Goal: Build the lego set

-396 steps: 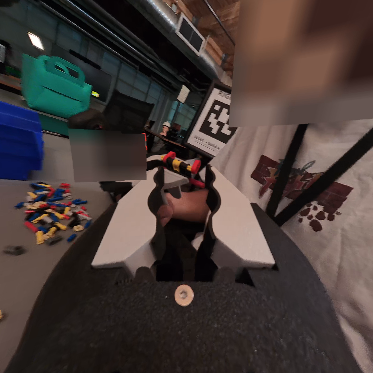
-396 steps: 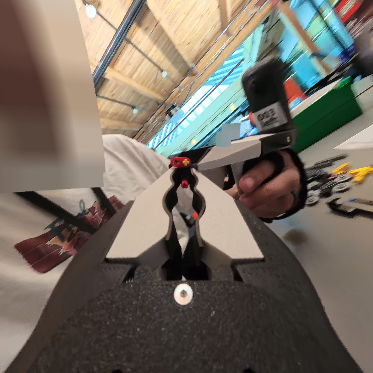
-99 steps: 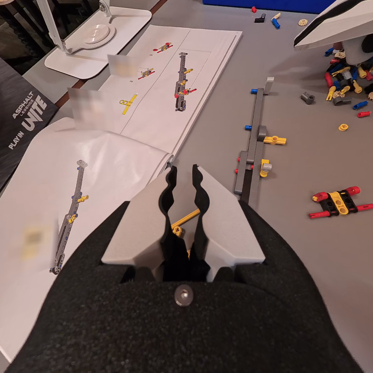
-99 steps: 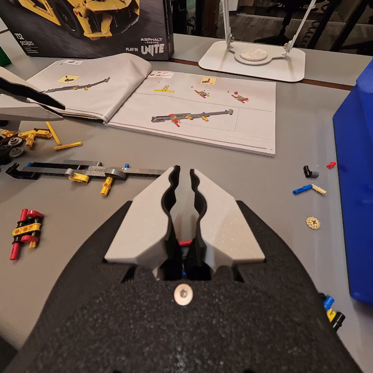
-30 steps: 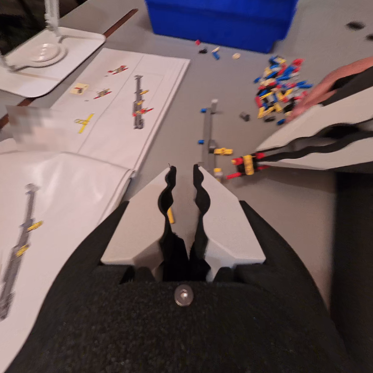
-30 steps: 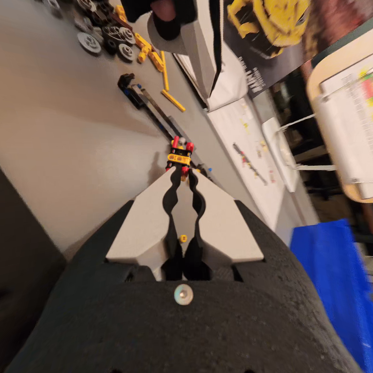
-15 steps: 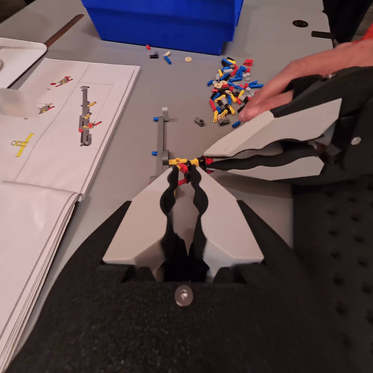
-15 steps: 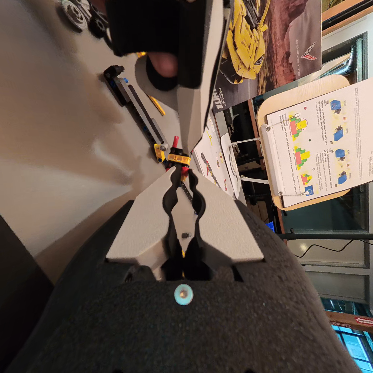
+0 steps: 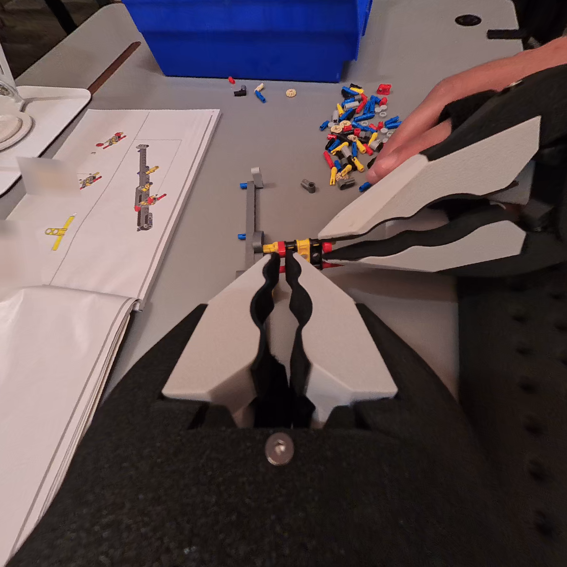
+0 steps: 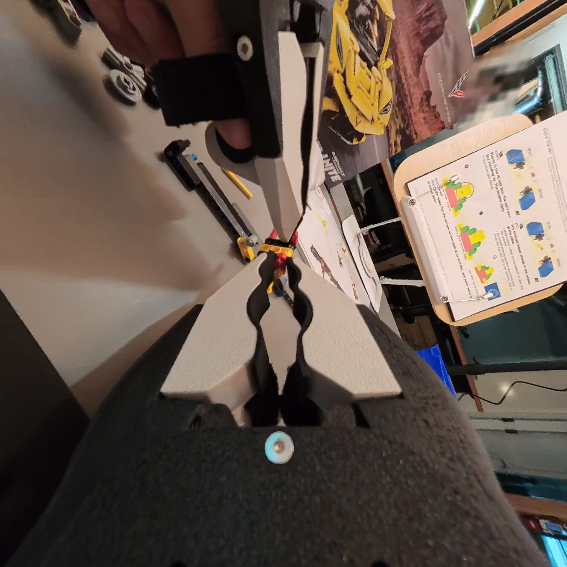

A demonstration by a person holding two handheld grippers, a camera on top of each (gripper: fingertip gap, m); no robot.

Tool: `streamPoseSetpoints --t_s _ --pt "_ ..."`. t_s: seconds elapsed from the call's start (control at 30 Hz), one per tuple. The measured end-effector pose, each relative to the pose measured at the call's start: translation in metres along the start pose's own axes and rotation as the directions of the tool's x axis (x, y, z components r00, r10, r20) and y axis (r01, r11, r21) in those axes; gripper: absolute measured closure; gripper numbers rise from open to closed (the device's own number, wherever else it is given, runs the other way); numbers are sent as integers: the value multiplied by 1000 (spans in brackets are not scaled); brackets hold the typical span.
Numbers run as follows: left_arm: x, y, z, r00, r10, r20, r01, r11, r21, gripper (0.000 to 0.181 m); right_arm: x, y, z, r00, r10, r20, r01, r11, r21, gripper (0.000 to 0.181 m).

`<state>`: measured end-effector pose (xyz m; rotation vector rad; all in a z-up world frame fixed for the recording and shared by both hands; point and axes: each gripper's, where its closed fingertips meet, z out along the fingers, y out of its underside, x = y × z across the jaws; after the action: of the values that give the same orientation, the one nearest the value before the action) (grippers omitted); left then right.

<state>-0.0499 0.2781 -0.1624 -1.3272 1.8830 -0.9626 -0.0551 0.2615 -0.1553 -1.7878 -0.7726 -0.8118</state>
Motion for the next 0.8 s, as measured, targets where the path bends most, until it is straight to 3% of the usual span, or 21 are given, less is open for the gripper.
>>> streamPoseSetpoints --t_s 0.23,0.6,0.8 --pt "-15 -5 -7 998 -15 55 13 999 37 179 6 -8 -7 981 181 75 -187 978 91 173" --pt "-30 -13 -16 987 -156 43 150 982 112 179 23 5 -6 886 442 139 -455 887 77 174" --pt "-28 -10 -15 991 -125 41 120 988 94 179 27 8 -6 839 516 170 -533 843 74 176"
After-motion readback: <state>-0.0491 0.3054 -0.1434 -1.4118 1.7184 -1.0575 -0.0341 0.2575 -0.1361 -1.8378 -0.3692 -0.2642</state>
